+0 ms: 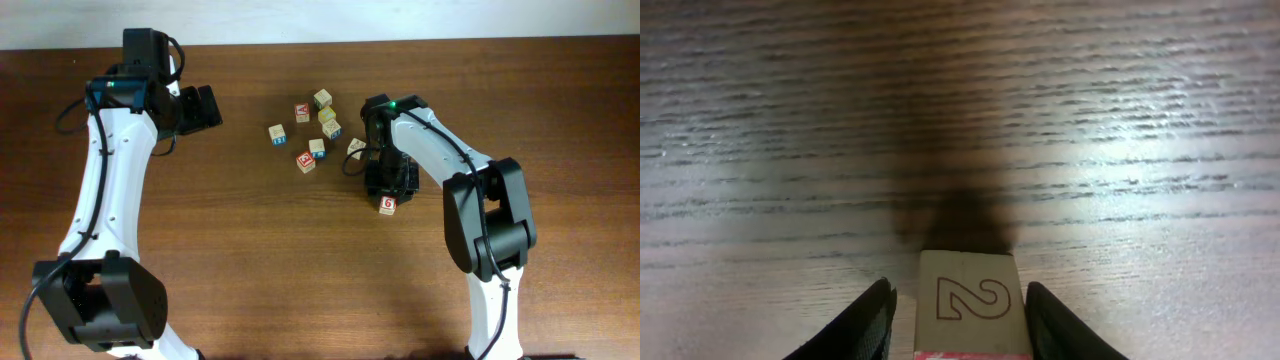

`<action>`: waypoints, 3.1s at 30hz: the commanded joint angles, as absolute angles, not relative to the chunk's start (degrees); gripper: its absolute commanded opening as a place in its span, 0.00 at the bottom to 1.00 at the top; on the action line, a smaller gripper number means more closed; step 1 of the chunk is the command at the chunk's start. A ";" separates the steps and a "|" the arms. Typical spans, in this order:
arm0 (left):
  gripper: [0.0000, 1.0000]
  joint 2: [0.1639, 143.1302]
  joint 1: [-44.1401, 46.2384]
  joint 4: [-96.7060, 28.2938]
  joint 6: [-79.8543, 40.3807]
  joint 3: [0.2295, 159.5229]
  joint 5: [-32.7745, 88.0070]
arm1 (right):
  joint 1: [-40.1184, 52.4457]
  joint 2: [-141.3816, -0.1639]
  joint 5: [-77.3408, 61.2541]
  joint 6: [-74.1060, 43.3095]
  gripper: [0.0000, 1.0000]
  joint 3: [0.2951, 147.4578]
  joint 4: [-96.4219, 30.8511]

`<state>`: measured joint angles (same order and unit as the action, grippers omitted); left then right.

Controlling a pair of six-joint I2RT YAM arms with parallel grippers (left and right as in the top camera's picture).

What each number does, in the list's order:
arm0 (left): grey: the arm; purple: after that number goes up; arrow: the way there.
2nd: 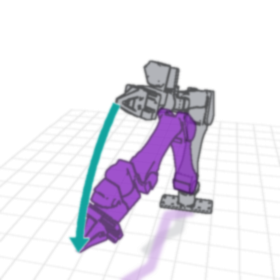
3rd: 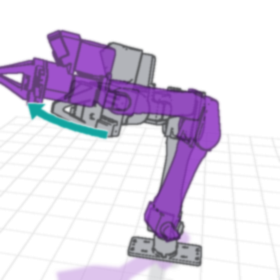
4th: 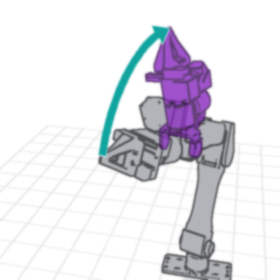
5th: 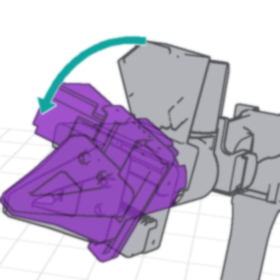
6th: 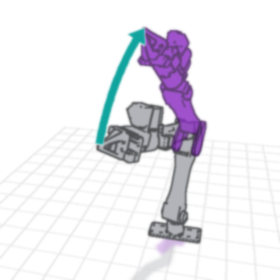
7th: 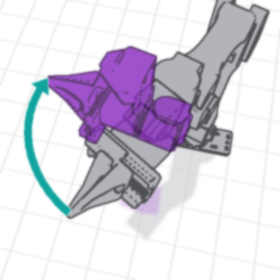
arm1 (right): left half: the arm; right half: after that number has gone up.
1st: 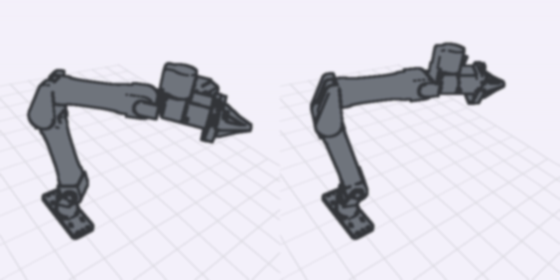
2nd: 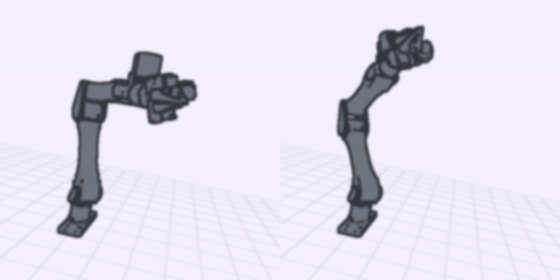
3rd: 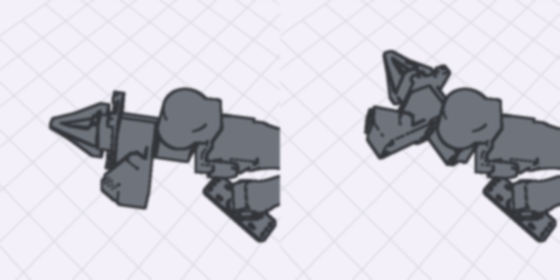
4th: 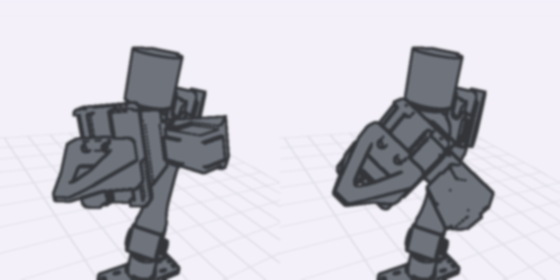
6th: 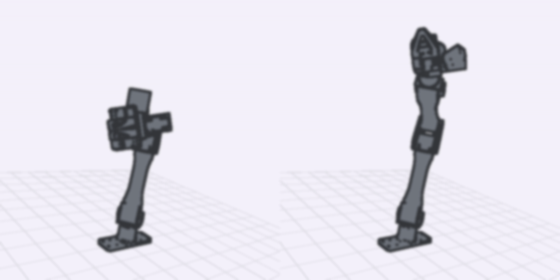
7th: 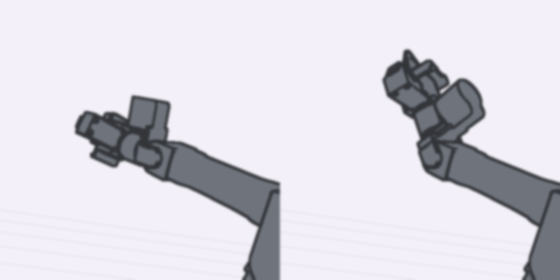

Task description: Rotate 5 blocks

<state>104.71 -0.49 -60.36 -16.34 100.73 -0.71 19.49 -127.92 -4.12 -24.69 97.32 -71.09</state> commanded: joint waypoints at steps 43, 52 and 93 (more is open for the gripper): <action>0.99 105.01 -0.51 -59.20 -17.12 101.67 -1.30 | 19.88 -128.77 -2.50 -20.58 0.53 110.06 -57.04; 0.99 105.01 -0.51 -59.20 -17.12 101.67 -1.30 | 20.62 -132.55 -2.28 -41.19 0.52 110.04 -52.36; 0.99 105.01 -0.51 -59.20 -17.10 101.67 -1.30 | 26.35 -134.96 -3.60 -28.93 0.36 113.21 -78.78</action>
